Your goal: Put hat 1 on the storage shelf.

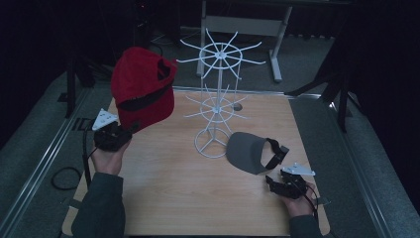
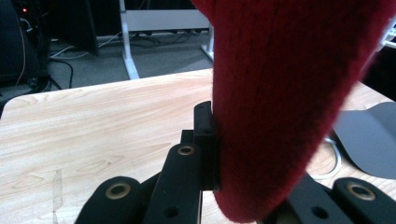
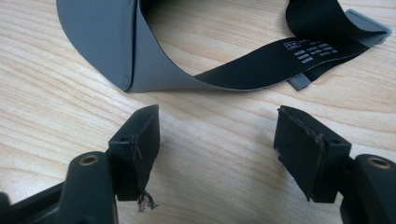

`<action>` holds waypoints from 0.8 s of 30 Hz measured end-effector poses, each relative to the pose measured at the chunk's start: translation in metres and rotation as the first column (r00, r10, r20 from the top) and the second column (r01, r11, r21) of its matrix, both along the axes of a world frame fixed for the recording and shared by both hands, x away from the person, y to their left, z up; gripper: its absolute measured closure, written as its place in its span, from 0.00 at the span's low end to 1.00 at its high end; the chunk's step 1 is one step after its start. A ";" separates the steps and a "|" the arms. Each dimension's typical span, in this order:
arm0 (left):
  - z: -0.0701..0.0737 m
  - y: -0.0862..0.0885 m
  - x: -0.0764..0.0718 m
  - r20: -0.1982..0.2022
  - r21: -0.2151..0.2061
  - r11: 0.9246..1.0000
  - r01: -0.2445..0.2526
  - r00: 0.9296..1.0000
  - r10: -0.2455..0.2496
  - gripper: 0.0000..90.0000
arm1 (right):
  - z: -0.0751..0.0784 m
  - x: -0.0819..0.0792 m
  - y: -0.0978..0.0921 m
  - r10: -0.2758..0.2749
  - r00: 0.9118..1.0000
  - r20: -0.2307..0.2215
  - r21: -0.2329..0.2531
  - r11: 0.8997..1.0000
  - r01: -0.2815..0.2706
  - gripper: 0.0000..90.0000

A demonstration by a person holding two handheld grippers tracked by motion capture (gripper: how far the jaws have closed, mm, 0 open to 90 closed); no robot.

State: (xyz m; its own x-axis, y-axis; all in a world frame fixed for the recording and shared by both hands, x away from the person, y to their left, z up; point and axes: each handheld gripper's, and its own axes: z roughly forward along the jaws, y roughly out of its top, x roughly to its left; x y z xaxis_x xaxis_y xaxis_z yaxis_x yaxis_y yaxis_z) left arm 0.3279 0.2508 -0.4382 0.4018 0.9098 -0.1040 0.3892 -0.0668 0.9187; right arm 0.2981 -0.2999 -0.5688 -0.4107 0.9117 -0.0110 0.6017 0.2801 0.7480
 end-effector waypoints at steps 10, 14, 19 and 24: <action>0.008 -0.002 0.001 0.015 -0.008 1.000 0.006 1.000 -0.005 0.96 | 0.000 0.000 0.000 0.001 1.000 0.000 -0.001 1.000 -0.001 0.35; 0.011 -0.001 0.002 0.022 -0.016 1.000 0.004 1.000 -0.004 0.96 | 0.000 0.000 0.000 0.001 1.000 0.000 -0.001 1.000 -0.001 0.35; 0.016 -0.002 0.002 0.031 -0.018 1.000 0.005 0.999 -0.004 0.96 | 0.000 0.000 0.000 0.001 1.000 0.000 -0.002 1.000 -0.001 0.35; 0.021 -0.004 0.003 0.045 -0.026 1.000 0.006 0.999 -0.005 0.96 | 0.000 0.000 0.000 0.000 1.000 -0.002 -0.001 1.000 0.000 0.35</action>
State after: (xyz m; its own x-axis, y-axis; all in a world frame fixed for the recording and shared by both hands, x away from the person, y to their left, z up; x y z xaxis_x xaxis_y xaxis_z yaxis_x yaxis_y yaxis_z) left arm 0.3311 0.2473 -0.4170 0.4117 0.9047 -0.1091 0.3472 -0.0450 0.9367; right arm 0.2980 -0.2999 -0.5687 -0.4110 0.9116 -0.0106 0.6034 0.2807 0.7464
